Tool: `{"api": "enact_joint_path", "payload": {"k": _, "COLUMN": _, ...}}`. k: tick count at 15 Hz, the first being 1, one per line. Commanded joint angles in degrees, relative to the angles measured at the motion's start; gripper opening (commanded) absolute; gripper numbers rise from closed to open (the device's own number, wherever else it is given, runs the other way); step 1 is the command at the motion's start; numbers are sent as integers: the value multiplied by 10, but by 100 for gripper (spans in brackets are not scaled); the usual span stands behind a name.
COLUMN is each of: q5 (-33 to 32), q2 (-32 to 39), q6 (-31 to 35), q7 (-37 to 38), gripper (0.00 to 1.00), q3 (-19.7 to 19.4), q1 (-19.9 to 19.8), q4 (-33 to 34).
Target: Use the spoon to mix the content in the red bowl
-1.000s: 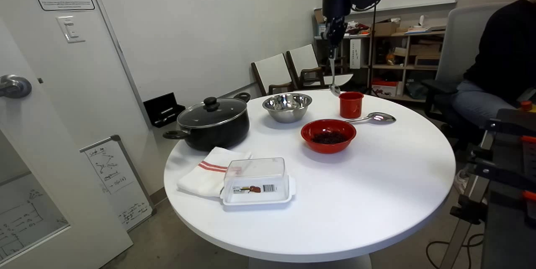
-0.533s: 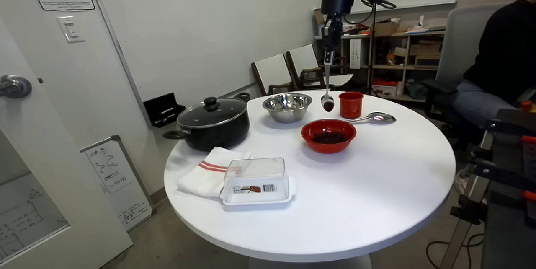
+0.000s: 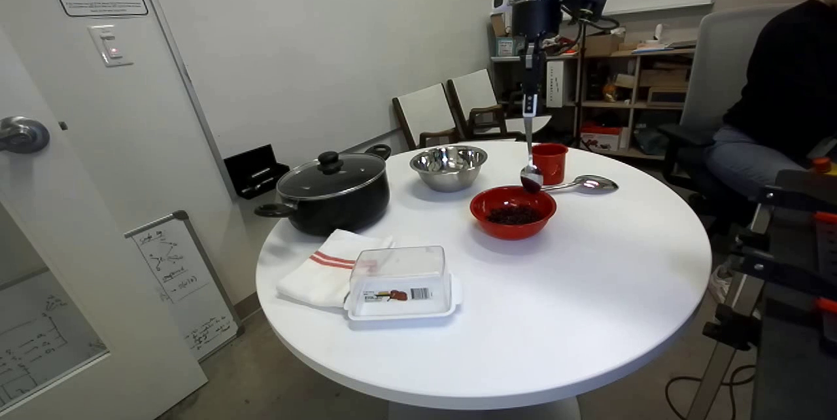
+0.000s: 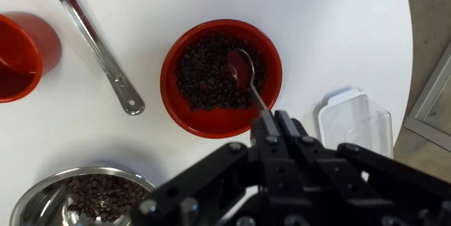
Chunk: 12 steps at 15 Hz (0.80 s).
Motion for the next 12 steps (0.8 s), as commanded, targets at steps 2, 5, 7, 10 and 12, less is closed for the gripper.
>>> {"api": "enact_joint_path", "payload": {"k": 2, "q5": 18, "q2": 23, "q6": -11, "q7": -54, "gripper": 1, "q3": 5, "q1": -6, "q4": 6}}
{"api": "enact_joint_path", "payload": {"k": 5, "q5": 47, "q2": 30, "q6": -4, "q7": -103, "gripper": 1, "q3": 13, "q1": -17, "q4": 2}}
{"api": "enact_joint_path", "payload": {"k": 7, "q5": 63, "q2": 34, "q6": -4, "q7": -128, "gripper": 1, "q3": 13, "q1": -21, "q4": 0}}
{"api": "enact_joint_path", "payload": {"k": 10, "q5": 78, "q2": 35, "q6": 14, "q7": -162, "gripper": 1, "q3": 13, "q1": -24, "q4": -7}}
{"api": "enact_joint_path", "payload": {"k": 12, "q5": 84, "q2": 36, "q6": 39, "q7": -180, "gripper": 1, "q3": 13, "q1": -24, "q4": -12}}
